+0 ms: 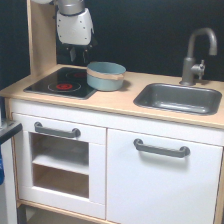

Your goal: Place the pot in the sink

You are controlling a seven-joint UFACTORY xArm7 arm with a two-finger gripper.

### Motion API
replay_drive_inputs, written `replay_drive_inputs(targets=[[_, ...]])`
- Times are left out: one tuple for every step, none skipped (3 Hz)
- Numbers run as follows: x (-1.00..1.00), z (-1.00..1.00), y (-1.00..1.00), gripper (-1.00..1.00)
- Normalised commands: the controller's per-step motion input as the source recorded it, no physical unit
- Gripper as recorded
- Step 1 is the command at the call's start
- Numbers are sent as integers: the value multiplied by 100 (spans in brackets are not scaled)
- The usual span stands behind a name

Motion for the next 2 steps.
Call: replay_drive_inputs(targets=[[0,-68,16,100],[-6,-82,9,100]])
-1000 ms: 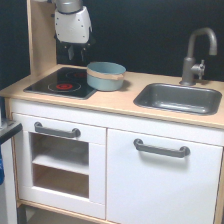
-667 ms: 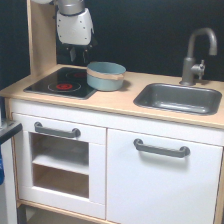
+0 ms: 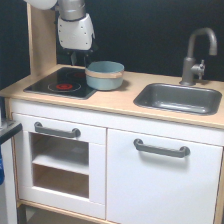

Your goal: Place the pot in the sink

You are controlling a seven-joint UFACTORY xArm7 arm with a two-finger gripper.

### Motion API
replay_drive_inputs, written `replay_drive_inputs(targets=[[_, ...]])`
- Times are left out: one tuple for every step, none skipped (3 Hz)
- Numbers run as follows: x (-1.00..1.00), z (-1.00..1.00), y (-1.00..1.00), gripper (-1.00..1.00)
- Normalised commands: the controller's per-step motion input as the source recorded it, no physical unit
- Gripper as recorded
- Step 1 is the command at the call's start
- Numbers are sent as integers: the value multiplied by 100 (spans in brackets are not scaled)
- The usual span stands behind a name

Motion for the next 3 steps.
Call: replay_drive_inputs(targets=[[-11,-86,4,100],[9,-77,1,-16],[22,-41,0,-99]])
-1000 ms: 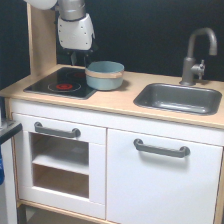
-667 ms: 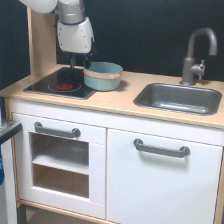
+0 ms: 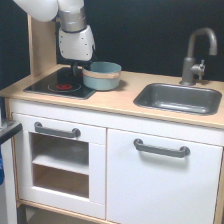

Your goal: Place the pot in the sink

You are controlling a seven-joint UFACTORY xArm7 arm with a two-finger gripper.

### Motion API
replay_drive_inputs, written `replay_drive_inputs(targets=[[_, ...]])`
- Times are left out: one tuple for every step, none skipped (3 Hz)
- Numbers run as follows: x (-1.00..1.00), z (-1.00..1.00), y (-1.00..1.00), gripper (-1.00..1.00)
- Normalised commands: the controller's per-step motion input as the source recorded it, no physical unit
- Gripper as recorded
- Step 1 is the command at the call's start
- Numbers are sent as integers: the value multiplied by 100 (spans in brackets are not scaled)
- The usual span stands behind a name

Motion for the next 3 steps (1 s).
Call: replay_drive_inputs(targets=[[13,12,0,-100],[12,7,-1,-100],[74,95,-29,-100]])
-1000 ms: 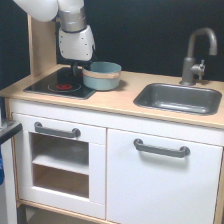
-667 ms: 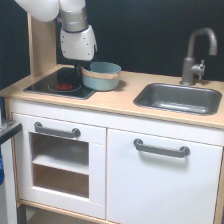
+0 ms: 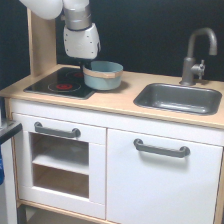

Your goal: Place the pot in the sink

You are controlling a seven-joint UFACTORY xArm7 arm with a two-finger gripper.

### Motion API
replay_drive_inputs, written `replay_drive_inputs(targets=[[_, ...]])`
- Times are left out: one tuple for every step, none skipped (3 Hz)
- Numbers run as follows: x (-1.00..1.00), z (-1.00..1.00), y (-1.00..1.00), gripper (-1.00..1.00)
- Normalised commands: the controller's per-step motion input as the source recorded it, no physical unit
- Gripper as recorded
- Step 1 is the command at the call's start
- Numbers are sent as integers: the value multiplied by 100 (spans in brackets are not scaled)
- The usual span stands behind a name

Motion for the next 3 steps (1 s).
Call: replay_drive_inputs(targets=[[94,93,-12,-100],[99,73,26,-100],[100,-54,26,-100]])
